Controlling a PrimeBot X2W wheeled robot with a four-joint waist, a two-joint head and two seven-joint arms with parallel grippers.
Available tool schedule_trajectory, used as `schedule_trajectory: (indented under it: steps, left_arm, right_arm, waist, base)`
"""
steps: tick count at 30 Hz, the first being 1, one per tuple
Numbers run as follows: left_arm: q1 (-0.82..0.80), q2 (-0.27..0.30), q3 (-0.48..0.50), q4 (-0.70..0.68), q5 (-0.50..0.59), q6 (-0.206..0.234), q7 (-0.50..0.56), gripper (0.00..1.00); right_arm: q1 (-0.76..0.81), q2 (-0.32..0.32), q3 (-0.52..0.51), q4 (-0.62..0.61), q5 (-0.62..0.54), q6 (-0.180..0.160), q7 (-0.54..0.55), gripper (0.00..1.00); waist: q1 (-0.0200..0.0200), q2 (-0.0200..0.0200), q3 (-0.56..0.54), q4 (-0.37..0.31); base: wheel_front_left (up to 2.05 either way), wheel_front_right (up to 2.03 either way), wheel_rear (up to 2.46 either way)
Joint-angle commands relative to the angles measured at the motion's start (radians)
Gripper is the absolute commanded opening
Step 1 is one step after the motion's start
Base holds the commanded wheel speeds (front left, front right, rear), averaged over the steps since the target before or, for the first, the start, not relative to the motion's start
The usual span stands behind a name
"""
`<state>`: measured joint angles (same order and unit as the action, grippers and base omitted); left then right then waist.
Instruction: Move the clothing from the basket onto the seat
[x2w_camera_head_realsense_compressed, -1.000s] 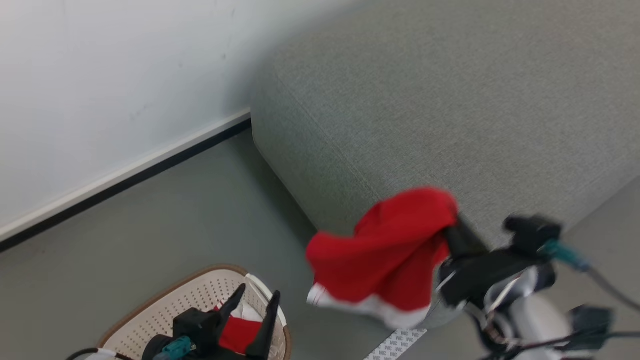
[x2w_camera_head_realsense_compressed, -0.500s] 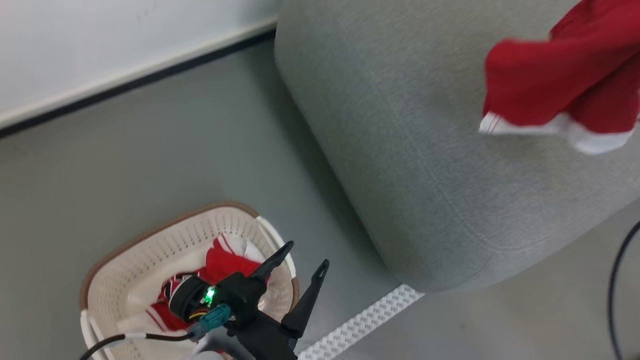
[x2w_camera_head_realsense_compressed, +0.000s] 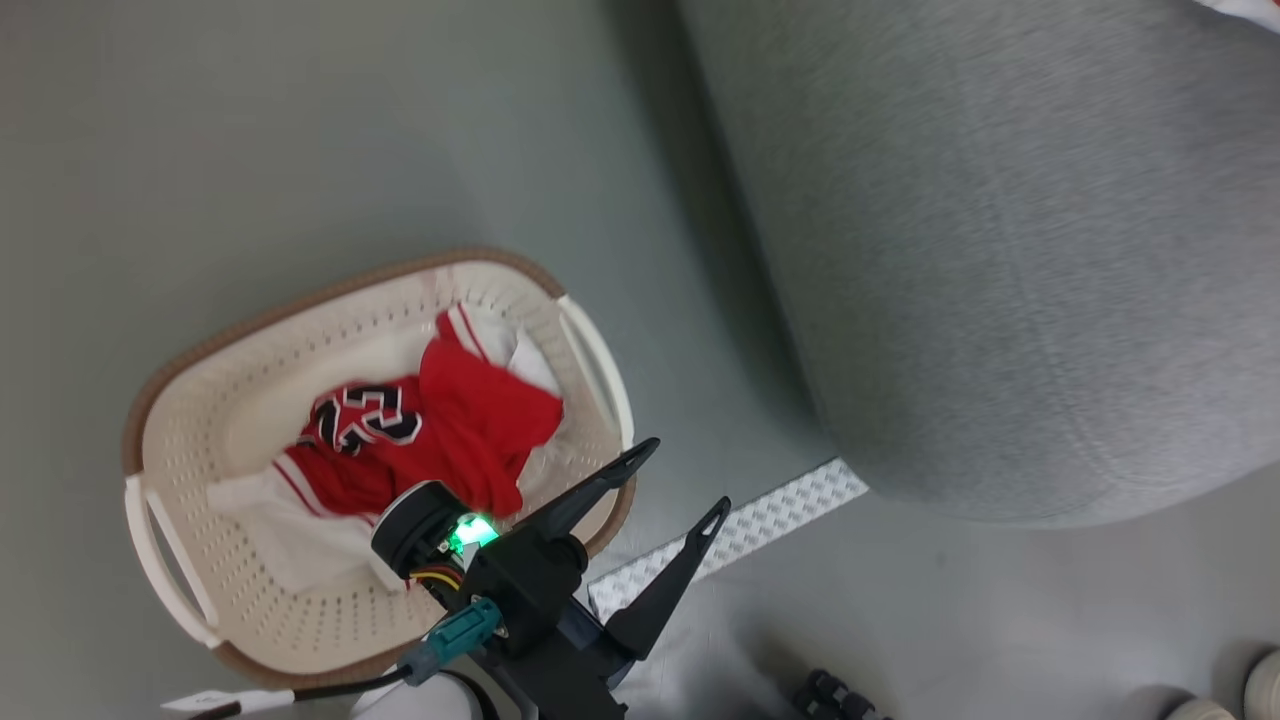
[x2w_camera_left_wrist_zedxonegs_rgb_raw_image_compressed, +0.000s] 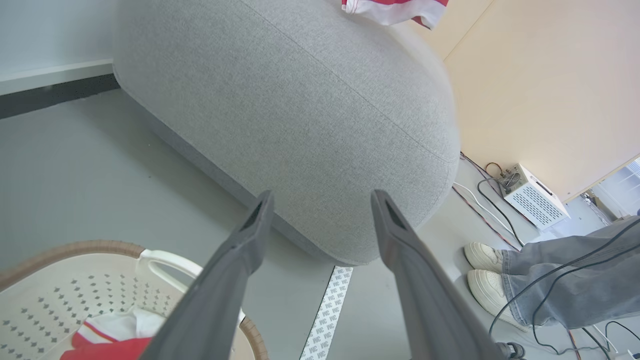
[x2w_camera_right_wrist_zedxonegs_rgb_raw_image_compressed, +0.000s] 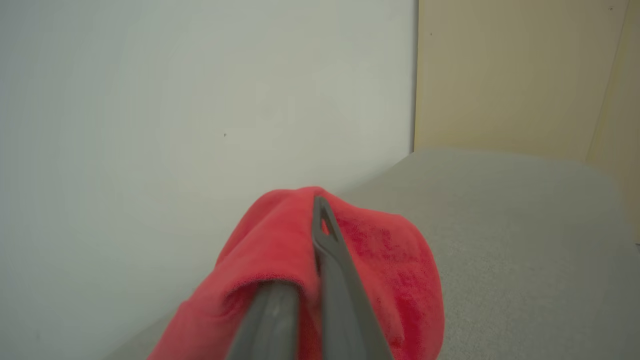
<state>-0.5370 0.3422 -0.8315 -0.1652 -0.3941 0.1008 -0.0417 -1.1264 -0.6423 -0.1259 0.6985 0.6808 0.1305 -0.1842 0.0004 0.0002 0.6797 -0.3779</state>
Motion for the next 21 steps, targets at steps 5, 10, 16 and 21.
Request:
schedule_trajectory:
  steps: [5,10,16,21]
  left_arm:
    - [-0.013,0.028,-0.009,-0.023,0.023,0.001,0.011,1.00]
    - [-0.019,0.027,-0.010,-0.018,0.022,-0.004,0.001,1.00]
    - [-0.023,0.004,-0.014,0.019,-0.003,-0.022,-0.035,1.00]
    - [0.003,-0.029,-0.027,0.079,-0.038,-0.038,-0.079,1.00]
  right_arm:
    - [-0.022,0.039,0.016,0.140,-0.095,0.000,-0.030,0.00]
    - [0.017,0.077,0.059,0.233,-0.147,0.000,-0.045,1.00]
    - [0.047,0.087,0.113,0.277,-0.183,0.000,-0.048,1.00]
    - [0.100,0.071,0.161,0.269,-0.196,0.000,-0.021,1.00]
  waist:
    - [-0.0004,-0.0002,0.152,0.063]
    - [-0.0004,-0.0002,0.134,0.075]
    - [-0.0004,-0.0002,0.063,0.098]
    - [-0.0004,-0.0002,-0.056,0.131]
  base:
    - [0.00,0.00,0.00]
    - [0.00,0.00,0.00]
    - [0.00,0.00,0.00]
    - [0.00,0.00,0.00]
